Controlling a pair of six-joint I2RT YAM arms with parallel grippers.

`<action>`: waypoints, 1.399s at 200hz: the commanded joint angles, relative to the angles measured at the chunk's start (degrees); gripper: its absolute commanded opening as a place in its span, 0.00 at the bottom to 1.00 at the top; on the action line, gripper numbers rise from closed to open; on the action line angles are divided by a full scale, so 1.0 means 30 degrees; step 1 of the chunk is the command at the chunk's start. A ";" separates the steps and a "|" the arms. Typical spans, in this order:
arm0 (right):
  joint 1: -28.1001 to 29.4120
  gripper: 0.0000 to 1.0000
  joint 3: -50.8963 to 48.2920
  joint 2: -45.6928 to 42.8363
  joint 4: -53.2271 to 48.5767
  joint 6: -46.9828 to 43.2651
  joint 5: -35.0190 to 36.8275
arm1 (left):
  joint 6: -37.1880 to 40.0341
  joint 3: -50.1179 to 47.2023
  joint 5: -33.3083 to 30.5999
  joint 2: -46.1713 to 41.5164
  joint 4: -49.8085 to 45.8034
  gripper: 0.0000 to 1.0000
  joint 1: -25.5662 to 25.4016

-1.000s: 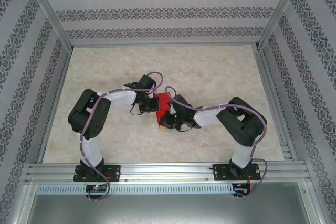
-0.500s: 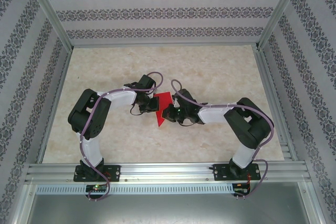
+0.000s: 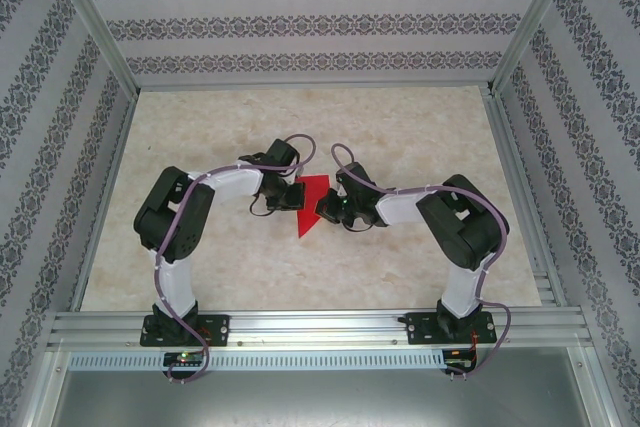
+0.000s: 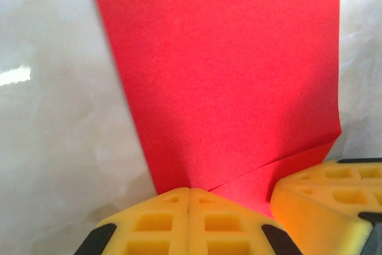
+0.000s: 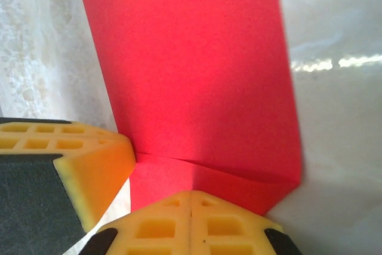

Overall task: Fold a paper plane with a square sheet of paper (pick it up from the middle)
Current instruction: Third fold the triangle at the center of the table.

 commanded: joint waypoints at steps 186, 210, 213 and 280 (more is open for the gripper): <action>0.0410 0.00 -0.0491 0.0904 -0.0098 0.2588 0.1437 | -0.6563 -0.7223 0.4138 -0.3957 0.8503 0.00 -0.0571; 0.0416 0.00 -0.0492 0.0908 -0.0182 0.2588 0.1417 | -0.6345 -0.7100 0.3659 -0.3671 0.7891 0.00 -0.0572; 0.0415 0.00 -0.0513 0.0908 -0.0185 0.2588 0.1409 | -0.6282 -0.7055 0.3540 -0.3634 0.7727 0.00 -0.0570; 0.0350 0.00 -0.0436 0.0566 0.0076 0.1964 0.1213 | -0.5708 -0.7235 0.1542 -0.3302 0.5468 0.00 -0.0572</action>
